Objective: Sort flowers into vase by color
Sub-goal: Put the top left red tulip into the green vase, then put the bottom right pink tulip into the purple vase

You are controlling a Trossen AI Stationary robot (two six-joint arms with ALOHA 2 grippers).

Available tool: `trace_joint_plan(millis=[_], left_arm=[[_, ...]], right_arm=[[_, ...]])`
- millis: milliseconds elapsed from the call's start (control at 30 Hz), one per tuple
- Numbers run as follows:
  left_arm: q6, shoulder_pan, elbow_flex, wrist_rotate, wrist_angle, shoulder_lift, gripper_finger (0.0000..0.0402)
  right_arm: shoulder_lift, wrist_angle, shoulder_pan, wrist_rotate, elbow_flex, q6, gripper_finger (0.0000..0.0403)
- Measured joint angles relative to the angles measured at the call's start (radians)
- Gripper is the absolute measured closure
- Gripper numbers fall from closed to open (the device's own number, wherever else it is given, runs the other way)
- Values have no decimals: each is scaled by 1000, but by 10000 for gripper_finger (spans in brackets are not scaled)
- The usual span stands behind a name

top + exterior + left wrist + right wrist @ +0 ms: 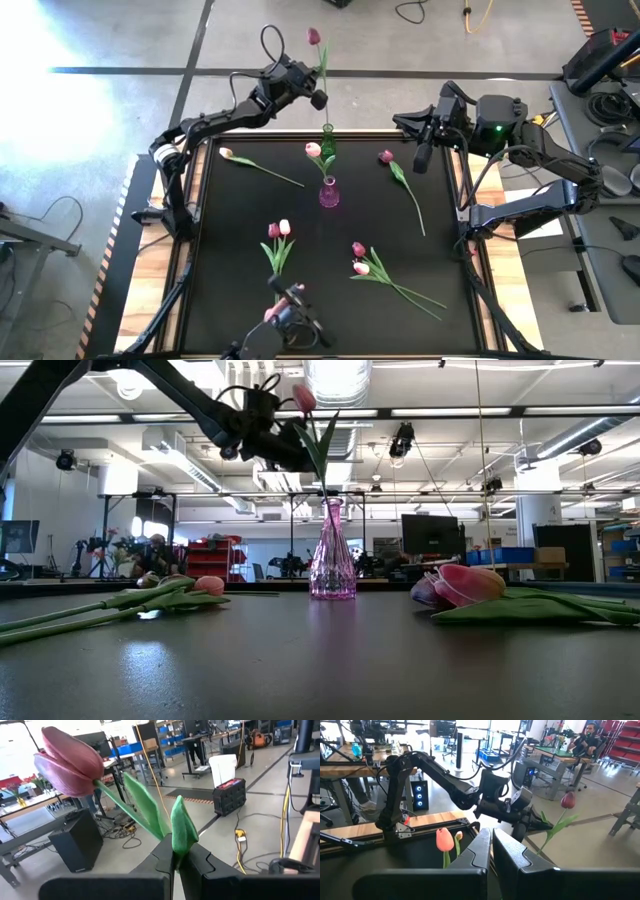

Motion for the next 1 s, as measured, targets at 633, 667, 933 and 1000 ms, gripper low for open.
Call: trace_joint_plan(millis=[633, 667, 933, 1000], left_arm=[[44, -48, 0, 3, -138, -21, 283], [39, -49, 0, 3, -151, -24, 275], [-19, -49, 0, 3, -248, -55, 239], [-26, -49, 0, 3, -284, -72, 237]], right_arm=[[0, 0, 0, -1, 0, -10, 390], [0, 0, 0, -2, 0, -11, 390], [0, 0, 0, -9, 0, -18, 390], [0, 0, 0, -10, 0, -18, 390]])
